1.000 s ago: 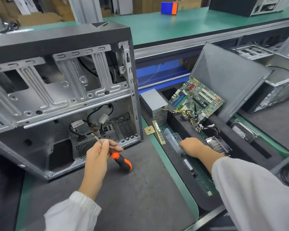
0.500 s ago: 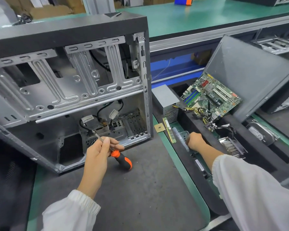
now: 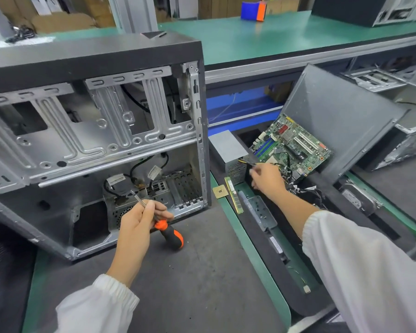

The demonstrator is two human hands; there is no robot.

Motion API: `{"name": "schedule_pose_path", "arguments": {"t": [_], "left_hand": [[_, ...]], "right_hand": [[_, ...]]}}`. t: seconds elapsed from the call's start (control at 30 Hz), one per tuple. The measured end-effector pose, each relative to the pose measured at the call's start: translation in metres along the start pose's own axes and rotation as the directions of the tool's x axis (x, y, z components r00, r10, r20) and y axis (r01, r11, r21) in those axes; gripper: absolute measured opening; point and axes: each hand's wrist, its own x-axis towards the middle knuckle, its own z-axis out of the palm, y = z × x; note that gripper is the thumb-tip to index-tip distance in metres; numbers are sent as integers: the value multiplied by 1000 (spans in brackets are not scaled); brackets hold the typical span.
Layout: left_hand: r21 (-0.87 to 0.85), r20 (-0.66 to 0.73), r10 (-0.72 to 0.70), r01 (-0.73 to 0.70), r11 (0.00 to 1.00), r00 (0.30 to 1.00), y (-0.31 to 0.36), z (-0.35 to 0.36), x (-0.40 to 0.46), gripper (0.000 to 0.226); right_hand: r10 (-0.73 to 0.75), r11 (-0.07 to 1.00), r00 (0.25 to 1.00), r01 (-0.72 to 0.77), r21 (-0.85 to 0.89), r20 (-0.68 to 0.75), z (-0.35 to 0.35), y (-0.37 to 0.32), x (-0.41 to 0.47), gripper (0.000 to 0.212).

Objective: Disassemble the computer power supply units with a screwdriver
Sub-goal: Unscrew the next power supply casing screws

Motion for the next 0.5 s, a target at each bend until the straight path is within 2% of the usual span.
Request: {"name": "schedule_pose_path", "arguments": {"t": [0.07, 0.13, 0.23, 0.33, 0.4, 0.5], "left_hand": [[4, -10, 4, -4, 1000, 1000, 3, 1, 1, 31], [16, -17, 9, -9, 1000, 1000, 7, 1, 3, 31], [15, -34, 10, -10, 1000, 999, 15, -4, 4, 31], [40, -43, 6, -4, 999, 999, 20, -13, 4, 31], [72, -54, 1, 2, 997, 999, 22, -20, 4, 32], [95, -73, -16, 23, 995, 997, 23, -29, 3, 31]], "right_hand": [[-158, 975, 974, 128, -182, -164, -13, -27, 13, 23], [-229, 946, 963, 185, -266, -145, -17, -48, 30, 27], [-135, 916, 989, 149, -374, 63, -3, -68, 57, 59], [-57, 872, 983, 133, -471, 174, 19, -74, 74, 89], [-13, 843, 976, 128, -523, 218, 30, -74, 82, 97], [54, 825, 981, 62, -562, 189, 39, -72, 88, 102]]}}
